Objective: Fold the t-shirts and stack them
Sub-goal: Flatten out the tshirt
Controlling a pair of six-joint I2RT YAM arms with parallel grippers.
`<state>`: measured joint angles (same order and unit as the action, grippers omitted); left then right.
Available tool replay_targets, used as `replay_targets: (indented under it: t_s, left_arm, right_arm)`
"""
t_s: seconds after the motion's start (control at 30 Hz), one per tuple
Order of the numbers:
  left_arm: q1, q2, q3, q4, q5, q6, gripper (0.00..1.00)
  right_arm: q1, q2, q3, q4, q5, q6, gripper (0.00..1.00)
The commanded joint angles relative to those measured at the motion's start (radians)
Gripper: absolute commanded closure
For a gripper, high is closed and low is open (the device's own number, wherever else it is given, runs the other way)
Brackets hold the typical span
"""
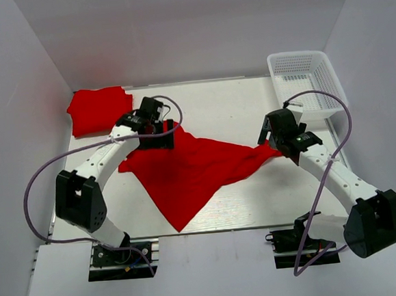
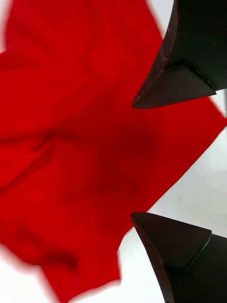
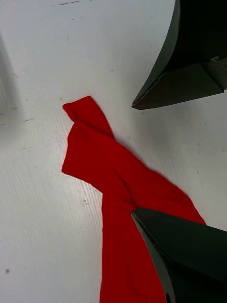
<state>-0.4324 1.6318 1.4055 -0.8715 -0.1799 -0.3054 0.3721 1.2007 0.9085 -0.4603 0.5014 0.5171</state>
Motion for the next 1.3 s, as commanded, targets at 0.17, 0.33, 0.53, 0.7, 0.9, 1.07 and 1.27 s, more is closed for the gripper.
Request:
replay_targets:
  t_s: [0.17, 0.33, 0.53, 0.7, 0.9, 1.07, 1.27]
  left_arm:
    - [-0.144, -0.228, -0.249, 0.003, 0.129, -0.132, 0.00]
    - [-0.252, -0.342, -0.362, -0.007, 0.154, -0.198, 0.00]
    - [-0.414, -0.392, -0.543, 0.034, 0.217, -0.322, 0.00]
    - [-0.598, -0.411, -0.577, 0.046, 0.217, -0.423, 0.00]
    - [-0.712, -0.301, -0.588, -0.015, 0.137, -0.509, 0.00]
    - [-0.749, -0.288, -0.569, -0.089, 0.024, -0.581, 0.02]
    - [-0.749, -0.346, -0.640, -0.038, -0.027, -0.615, 0.06]
  right_arm:
    - [-0.007, -0.075, -0.098, -0.032, -0.020, 0.032, 0.10]
    - [-0.012, -0.108, -0.138, -0.023, -0.021, 0.038, 0.10]
    - [-0.016, -0.101, -0.163, -0.006, -0.086, 0.000, 0.10]
    - [-0.030, -0.098, -0.166, -0.005, -0.126, -0.026, 0.10]
    - [-0.041, -0.098, -0.180, -0.024, -0.123, -0.046, 0.10]
    - [-0.053, -0.101, -0.184, -0.035, -0.124, -0.052, 0.10]
    - [-0.064, -0.098, -0.186, -0.034, -0.145, -0.058, 0.10]
